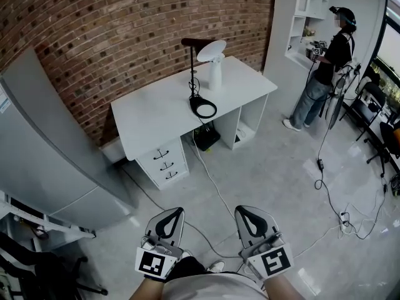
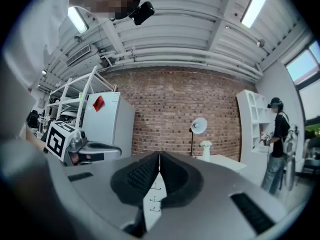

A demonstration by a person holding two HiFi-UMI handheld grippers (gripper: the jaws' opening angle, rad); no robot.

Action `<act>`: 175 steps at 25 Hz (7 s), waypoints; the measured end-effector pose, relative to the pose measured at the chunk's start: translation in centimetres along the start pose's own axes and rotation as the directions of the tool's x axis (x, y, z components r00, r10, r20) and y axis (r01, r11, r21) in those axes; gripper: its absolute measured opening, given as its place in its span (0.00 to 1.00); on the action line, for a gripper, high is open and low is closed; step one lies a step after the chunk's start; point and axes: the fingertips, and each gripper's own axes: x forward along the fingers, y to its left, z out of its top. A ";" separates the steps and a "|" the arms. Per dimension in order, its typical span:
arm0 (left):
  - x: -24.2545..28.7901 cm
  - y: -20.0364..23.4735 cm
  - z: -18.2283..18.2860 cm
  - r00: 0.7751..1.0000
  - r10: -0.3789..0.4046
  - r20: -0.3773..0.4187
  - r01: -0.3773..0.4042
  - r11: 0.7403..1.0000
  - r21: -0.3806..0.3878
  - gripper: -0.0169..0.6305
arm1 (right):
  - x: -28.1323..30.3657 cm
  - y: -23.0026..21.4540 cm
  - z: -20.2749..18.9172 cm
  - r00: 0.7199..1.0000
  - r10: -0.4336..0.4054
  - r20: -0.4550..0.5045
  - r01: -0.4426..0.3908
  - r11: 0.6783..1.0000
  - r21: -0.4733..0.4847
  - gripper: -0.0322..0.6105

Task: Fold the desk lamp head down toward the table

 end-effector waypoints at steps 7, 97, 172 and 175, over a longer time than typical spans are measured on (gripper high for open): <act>1.2 1.0 -0.9 1.000 0.008 -0.015 -0.008 1.000 -0.002 0.04 | 1.0 -0.8 -1.2 1.000 0.019 0.003 -0.019 0.999 0.033 0.08; 42.7 24.1 -1.4 0.992 -0.086 0.089 0.092 0.993 -0.075 0.04 | 42.9 -30.8 10.1 0.990 -0.078 0.115 0.100 0.975 -0.196 0.20; 45.5 27.8 -3.3 0.997 -0.067 0.032 0.069 0.993 -0.098 0.04 | 48.8 -30.1 -3.4 0.968 0.027 -0.251 -0.127 0.911 -0.391 0.43; 45.2 27.9 -3.4 0.998 -0.054 0.024 0.056 0.994 -0.095 0.04 | 49.1 -30.4 -4.0 0.965 0.038 -0.259 -0.140 0.911 -0.389 0.43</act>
